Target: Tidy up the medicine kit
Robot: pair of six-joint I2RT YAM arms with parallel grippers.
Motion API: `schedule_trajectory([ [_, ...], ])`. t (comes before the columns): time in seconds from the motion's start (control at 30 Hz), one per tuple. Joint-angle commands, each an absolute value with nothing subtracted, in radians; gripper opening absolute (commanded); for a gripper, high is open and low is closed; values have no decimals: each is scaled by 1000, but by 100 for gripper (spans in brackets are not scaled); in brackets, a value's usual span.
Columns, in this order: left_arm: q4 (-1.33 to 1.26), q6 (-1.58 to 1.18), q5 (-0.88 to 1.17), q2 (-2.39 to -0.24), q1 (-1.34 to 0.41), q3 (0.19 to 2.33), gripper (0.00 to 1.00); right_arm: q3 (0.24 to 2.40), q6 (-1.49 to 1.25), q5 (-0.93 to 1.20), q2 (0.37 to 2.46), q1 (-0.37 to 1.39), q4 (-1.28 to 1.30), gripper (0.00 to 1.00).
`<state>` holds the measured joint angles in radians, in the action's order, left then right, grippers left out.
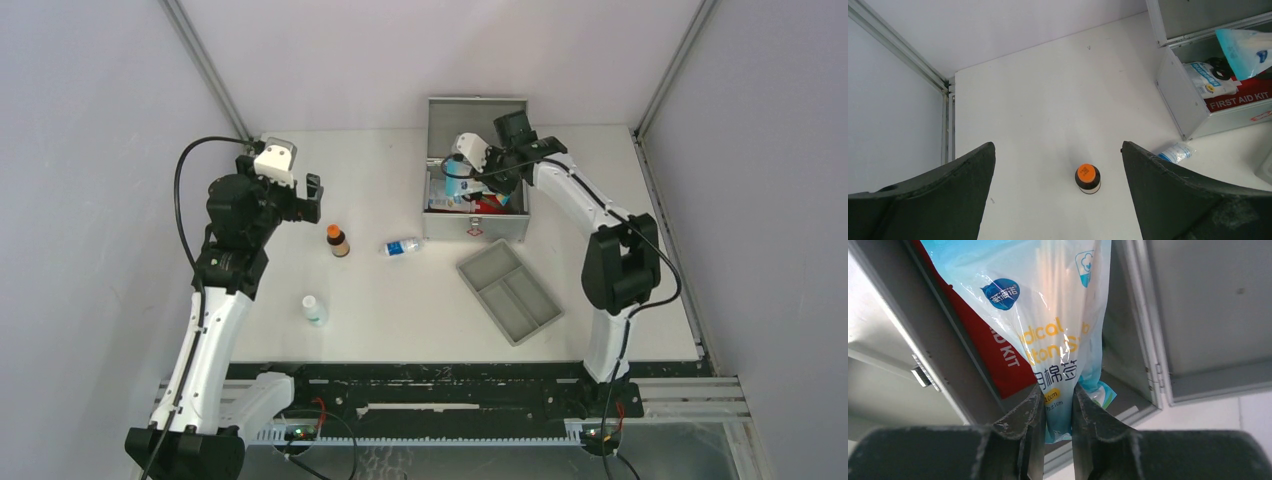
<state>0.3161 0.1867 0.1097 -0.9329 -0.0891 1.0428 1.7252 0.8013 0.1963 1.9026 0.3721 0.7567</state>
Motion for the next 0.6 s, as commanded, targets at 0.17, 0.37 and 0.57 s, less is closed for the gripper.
schedule_trajectory([
  [0.17, 298, 198, 125, -907, -84, 1020, 100, 1759, 904, 162, 2004, 353, 771, 23],
  [0.37, 296, 200, 124, -908, -83, 1020, 100, 1749, 938, 181, 2033, 353, 812, 28],
  [0.57, 298, 199, 122, -903, -84, 1019, 100, 1715, 963, 183, 2012, 351, 821, 32],
])
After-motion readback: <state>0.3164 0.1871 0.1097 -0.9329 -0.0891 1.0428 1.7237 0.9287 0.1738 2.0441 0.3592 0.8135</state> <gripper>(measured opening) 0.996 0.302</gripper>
